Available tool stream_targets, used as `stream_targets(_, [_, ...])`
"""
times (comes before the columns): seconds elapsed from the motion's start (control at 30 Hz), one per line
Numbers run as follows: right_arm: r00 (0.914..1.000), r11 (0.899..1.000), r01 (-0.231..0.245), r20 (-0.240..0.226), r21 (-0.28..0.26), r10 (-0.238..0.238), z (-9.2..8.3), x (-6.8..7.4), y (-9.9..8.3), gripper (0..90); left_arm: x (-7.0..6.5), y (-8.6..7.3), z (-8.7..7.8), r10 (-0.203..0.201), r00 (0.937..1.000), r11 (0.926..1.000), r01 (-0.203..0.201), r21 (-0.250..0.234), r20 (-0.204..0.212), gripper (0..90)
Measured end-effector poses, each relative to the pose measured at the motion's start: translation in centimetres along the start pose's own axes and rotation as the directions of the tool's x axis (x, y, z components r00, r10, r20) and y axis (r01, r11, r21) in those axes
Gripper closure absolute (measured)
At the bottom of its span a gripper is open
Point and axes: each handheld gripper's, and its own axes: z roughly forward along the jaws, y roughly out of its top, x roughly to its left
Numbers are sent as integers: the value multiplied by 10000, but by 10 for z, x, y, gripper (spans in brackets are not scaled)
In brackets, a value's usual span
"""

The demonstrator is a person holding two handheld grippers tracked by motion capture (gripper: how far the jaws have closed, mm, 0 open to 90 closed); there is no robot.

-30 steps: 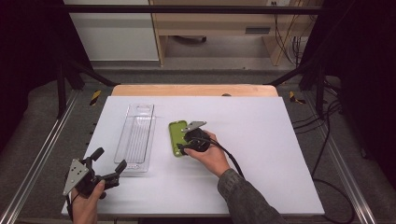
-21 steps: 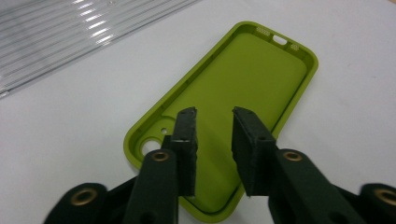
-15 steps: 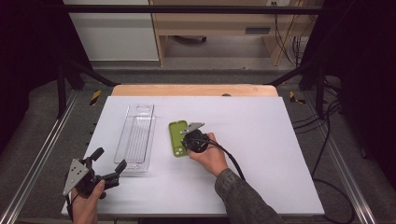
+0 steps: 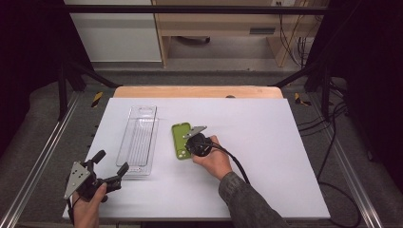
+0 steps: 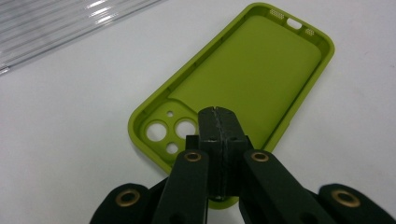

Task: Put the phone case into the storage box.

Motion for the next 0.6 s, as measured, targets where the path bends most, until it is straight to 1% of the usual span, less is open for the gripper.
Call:
stream_targets(0.1, [10000, 9999, 33, -19, 102, -33, 0, 0, -1, 900, 0, 0, 0, -7, 10000, 10000, 7, 2, 9, 16])
stream_targets(0.2, [9998, 9996, 173, -58, 213, -171, 0, 1, -3, 900, 0, 0, 0, 5, 10000, 10000, -5, 6, 12, 16])
stream_targets(0.3, [9999, 9996, 145, -64, 244, -144, 0, 2, -4, 900, 0, 0, 0, 13, 10000, 10000, -13, 12, 2, 16])
stream_targets(0.43, [9996, 9990, 284, -93, 359, -280, -2, 2, -6, 900, 0, 0, 0, 26, 10000, 10000, -26, 25, 0, 16])
stream_targets(0.6, [9996, 9983, 264, -73, 524, -261, -4, 2, -8, 900, 0, 0, 0, 35, 10000, 10000, -35, 30, 8, 16])
